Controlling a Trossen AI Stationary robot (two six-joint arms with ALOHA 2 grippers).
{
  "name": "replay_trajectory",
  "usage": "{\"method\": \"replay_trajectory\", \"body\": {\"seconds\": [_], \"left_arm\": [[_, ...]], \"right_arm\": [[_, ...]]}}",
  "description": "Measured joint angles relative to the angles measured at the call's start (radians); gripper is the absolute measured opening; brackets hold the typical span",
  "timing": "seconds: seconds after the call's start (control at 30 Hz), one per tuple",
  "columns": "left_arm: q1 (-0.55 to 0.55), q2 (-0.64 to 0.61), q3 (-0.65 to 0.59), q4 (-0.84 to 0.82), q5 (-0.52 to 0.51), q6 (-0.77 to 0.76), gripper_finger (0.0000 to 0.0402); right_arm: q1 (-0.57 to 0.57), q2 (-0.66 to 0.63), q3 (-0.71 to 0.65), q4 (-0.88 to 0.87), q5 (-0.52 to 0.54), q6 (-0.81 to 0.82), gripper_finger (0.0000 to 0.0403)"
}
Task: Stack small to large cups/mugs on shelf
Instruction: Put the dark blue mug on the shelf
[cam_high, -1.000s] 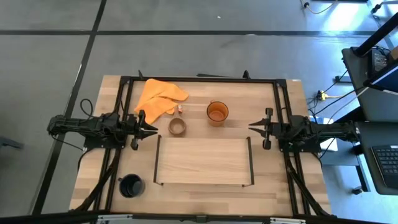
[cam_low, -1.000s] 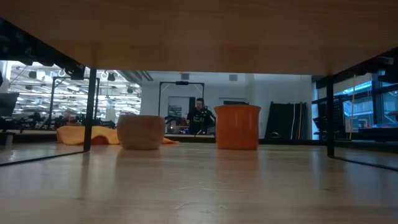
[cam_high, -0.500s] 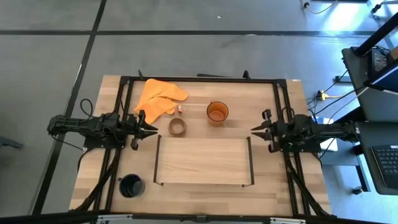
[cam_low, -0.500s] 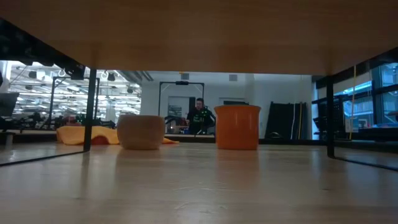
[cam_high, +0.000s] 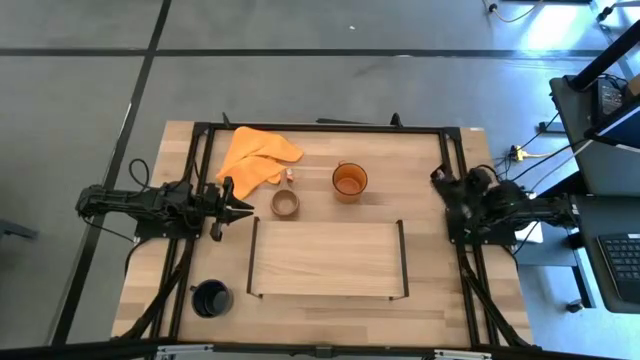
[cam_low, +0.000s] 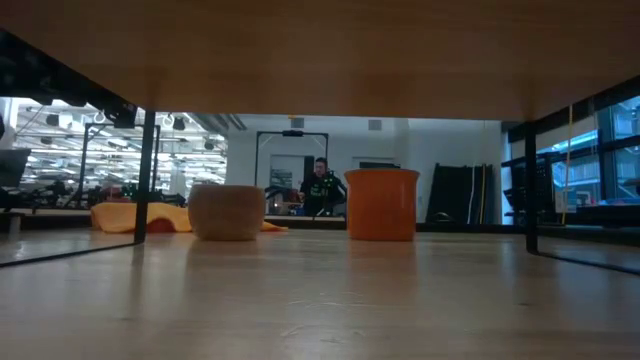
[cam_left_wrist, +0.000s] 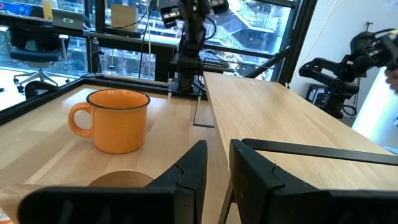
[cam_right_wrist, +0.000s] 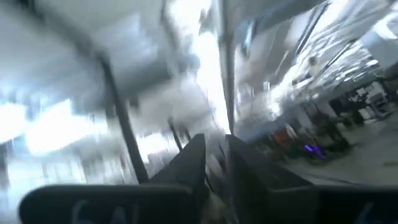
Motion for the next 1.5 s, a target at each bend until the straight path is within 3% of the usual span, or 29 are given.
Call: {"method": "replay_trajectory", "body": {"seconds": [0.1, 0.17, 0.33, 0.5, 0.67, 0.87, 1.0, 1.17, 1.33, 1.43, 1.5], "left_arm": [[0.0, 0.0, 0.0, 0.003, 0.0, 0.0, 0.0063], [0.0, 0.0, 0.0, 0.003, 0.0, -0.002, 0.0063], [0.0, 0.0, 0.0, 0.013, 0.001, -0.301, 0.0063], [0.0, 0.0, 0.0, 0.095, -0.011, -0.484, 0.0063], [0.008, 0.0, 0.071, 0.219, -0.034, -0.468, 0.0063], [0.06, 0.0, 0.255, 0.162, -0.092, -0.25, 0.0063], [0.096, 0.0, 0.387, -0.022, -0.164, -0.199, 0.0063], [0.125, 0.013, 0.586, -0.333, -0.224, -0.236, 0.0063], [0.125, 0.096, 0.802, -0.665, -0.286, -0.252, 0.0063], [0.125, 0.165, 0.884, -0.926, -0.331, -0.339, 0.0063], [0.125, 0.207, 0.9, -1.096, -0.339, -0.468, 0.0063]], "right_arm": [[0.0, 0.009, 0.0, 0.104, 0.134, 0.195, 0.0065], [0.0, 0.034, 0.011, 0.129, 0.145, 0.193, 0.0065], [0.0, 0.157, 0.12, 0.135, 0.127, 0.067, 0.0065], [0.0, 0.339, 0.253, 0.133, 0.049, -0.192, 0.0065], [-0.002, 0.547, 0.422, 0.134, 0.132, -0.374, 0.0065], [-0.003, 0.739, 0.7, 0.069, 0.256, -0.592, 0.0065], [-0.027, 0.808, 0.916, -0.255, 0.256, -0.666, 0.0065], [-0.091, 0.926, 1.181, -0.666, 0.257, -0.54, 0.0065], [-0.229, 1.065, 1.424, -1.006, 0.257, -0.389, 0.0065], [-0.339, 1.142, 1.546, -1.259, 0.22, -0.267, 0.0065], [-0.409, 1.189, 1.601, -1.408, 0.135, -0.181, 0.0065]]}}
